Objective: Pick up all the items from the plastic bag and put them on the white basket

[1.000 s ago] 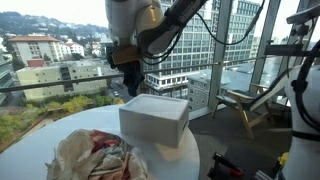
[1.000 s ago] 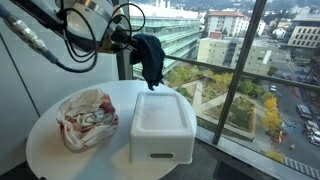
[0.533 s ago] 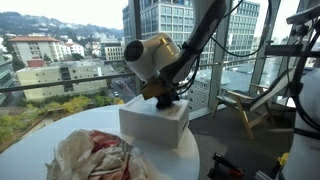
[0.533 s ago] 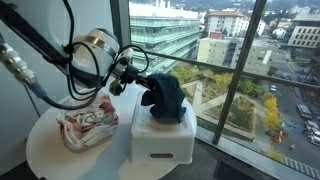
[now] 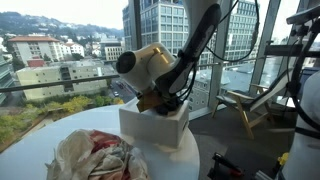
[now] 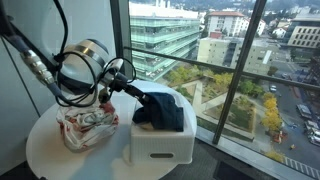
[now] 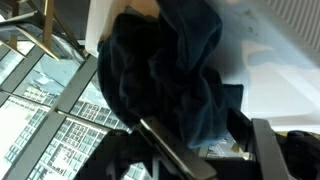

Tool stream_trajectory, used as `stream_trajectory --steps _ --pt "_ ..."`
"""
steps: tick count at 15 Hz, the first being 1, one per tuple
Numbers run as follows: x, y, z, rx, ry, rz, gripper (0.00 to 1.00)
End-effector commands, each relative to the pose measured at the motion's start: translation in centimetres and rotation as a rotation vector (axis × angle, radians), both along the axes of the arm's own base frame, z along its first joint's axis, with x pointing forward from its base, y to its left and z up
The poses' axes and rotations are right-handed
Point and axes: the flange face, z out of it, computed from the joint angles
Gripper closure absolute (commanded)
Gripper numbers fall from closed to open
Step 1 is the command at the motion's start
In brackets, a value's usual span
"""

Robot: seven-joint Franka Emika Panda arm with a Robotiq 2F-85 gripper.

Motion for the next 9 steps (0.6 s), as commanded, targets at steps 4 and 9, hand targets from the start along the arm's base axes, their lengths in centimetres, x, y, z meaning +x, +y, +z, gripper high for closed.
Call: stream_trajectory --steps 4,9 --pt "0.9 10.7 6.7 0.187 -0.088 0.199 0.0" --pt "-3.6 19.1 2.9 0.408 0.048 0.35 0.0"
